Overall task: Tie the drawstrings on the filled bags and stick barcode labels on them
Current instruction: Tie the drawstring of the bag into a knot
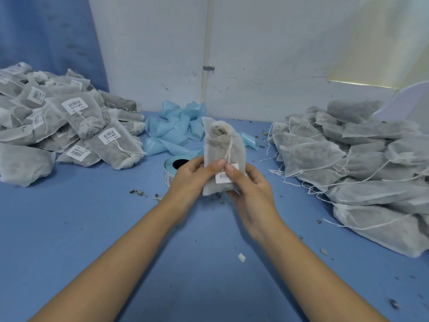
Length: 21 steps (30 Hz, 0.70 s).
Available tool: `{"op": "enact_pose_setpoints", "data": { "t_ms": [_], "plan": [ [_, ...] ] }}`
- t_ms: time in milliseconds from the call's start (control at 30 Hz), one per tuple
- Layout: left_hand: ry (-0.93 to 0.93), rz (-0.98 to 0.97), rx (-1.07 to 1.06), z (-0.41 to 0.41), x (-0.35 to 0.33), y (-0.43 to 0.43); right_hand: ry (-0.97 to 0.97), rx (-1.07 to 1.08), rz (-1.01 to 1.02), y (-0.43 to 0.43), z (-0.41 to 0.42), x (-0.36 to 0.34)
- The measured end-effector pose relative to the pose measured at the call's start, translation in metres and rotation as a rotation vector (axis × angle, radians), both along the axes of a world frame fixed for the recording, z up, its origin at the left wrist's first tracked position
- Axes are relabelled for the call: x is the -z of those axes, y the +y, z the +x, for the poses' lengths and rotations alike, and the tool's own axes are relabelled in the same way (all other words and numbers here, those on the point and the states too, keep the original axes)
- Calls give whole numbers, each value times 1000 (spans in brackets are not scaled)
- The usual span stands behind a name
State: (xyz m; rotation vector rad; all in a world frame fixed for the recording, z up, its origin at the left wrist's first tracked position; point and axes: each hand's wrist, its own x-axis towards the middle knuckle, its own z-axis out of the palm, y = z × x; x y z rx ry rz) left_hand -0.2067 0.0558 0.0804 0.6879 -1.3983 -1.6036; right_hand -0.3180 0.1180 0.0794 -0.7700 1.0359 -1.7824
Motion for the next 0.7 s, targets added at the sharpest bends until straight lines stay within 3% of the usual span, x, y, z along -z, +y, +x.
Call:
{"op": "enact_pose_setpoints", "data": {
  "t_ms": [167,400,600,700],
  "plan": [
    [-91,-22,46,-3,5,4,-10,60,-29,1,-5,1],
    [-45,40,123,6,7,-7,-22,41,7,-2,-12,2],
    [-196,17,144,10,0,-5,-26,91,30,-4,-14,7],
    [-72,46,15,10,-6,-10,-50,107,64,-4,-11,7]
  ]
}}
